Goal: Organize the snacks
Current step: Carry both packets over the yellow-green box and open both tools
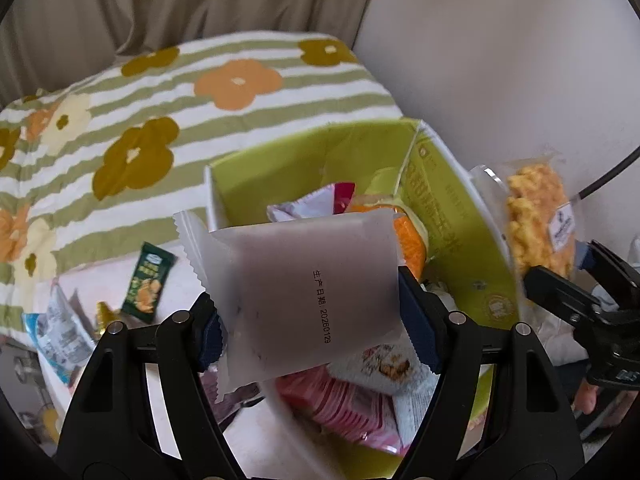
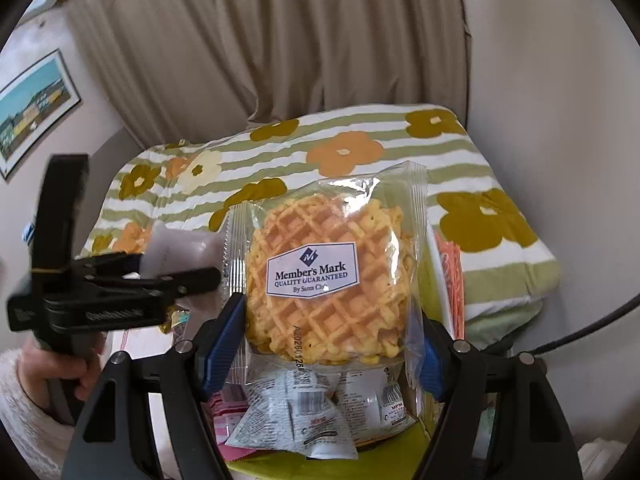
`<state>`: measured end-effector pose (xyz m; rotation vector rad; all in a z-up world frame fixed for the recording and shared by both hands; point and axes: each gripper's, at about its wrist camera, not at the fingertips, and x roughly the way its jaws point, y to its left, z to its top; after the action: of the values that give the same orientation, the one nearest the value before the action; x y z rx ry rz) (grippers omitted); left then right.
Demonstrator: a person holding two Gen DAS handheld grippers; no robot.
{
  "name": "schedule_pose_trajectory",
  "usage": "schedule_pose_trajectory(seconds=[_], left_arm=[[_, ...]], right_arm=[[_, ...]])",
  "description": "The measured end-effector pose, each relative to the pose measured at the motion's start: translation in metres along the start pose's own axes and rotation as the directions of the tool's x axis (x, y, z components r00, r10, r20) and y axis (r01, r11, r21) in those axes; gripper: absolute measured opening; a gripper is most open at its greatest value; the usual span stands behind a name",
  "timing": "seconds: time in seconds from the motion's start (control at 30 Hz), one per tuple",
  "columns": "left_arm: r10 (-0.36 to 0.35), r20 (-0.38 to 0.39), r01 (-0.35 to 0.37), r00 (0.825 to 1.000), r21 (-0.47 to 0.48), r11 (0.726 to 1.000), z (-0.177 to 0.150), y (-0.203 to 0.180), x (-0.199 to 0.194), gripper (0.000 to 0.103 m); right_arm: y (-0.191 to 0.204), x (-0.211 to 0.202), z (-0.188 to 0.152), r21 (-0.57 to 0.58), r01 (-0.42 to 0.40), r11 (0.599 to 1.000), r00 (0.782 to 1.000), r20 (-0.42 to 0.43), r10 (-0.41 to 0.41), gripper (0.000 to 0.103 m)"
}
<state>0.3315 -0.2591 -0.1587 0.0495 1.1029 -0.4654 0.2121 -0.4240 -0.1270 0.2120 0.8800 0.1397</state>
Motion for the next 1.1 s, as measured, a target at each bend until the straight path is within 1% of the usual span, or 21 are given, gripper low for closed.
schedule_pose_trajectory(seconds=[0.1,0.17,0.2,0.27,0.3,0.47,0.6,0.77,0.93,0.97,1.03,1.1], left_arm=[[0.003,-0.025,-0.003,1.0,0.014,1.0,0.004,-0.005,0.015,0.072],[0.027,-0.038,-0.026,0.999,0.016,1.0,0.008,-0.006,0.024,0.075],[0.033,-0.037,-0.032,0.999,0.017,0.999,0.01,-0.005,0.026,0.077],[0.029,-0.029,-0.029,0.999,0.025,0.999,0.014,-0.003,0.025,0.091],[0.033,-0.02,-0.032,0.999,0.032,0.999,0.014,-0.003,0.023,0.092],[0.082,-0.01,-0.081,0.997,0.079,0.994,0.004,-0.001,0.012,0.093],[0.107,-0.001,-0.106,0.994,0.094,0.99,-0.011,0.004,0.003,0.093],[0.099,0.015,-0.1,0.995,0.068,0.993,-0.029,0.015,-0.011,0.093],[0.105,0.017,-0.105,0.994,0.024,0.994,-0.036,0.026,-0.015,0.093],[0.106,0.018,-0.106,0.994,0.014,0.994,-0.038,0.028,-0.017,0.093],[0.109,0.019,-0.109,0.994,0.0,0.994,-0.04,0.031,-0.019,0.093],[0.115,0.022,-0.115,0.993,-0.012,0.993,-0.043,0.035,-0.023,0.093]], right_arm=[[-0.007,0.003,-0.002,0.034,0.005,0.999,1.0,-0.008,-0.004,0.071],[-0.011,0.005,-0.002,0.049,0.006,0.999,1.0,-0.012,-0.006,0.071],[-0.013,0.005,-0.002,0.053,0.007,0.999,1.0,-0.015,-0.006,0.071],[-0.015,0.007,-0.002,0.063,0.014,0.998,1.0,-0.02,-0.012,0.071],[-0.016,0.008,-0.002,0.07,0.015,0.997,1.0,-0.022,-0.014,0.071],[-0.016,0.011,-0.005,0.108,0.007,0.994,0.999,-0.032,-0.004,0.071],[-0.012,0.015,-0.009,0.103,0.017,0.994,0.998,-0.056,-0.011,0.071],[-0.008,0.023,-0.004,0.096,0.018,0.995,0.996,-0.086,-0.01,0.071],[0.003,0.039,0.005,0.04,0.02,0.999,0.994,-0.108,-0.016,0.073],[0.006,0.042,0.006,0.03,0.018,0.999,0.994,-0.107,-0.014,0.075],[0.009,0.049,0.006,0.019,0.016,1.0,0.993,-0.115,-0.013,0.083],[0.011,0.052,0.005,0.022,0.01,1.0,0.994,-0.112,-0.007,0.096]])
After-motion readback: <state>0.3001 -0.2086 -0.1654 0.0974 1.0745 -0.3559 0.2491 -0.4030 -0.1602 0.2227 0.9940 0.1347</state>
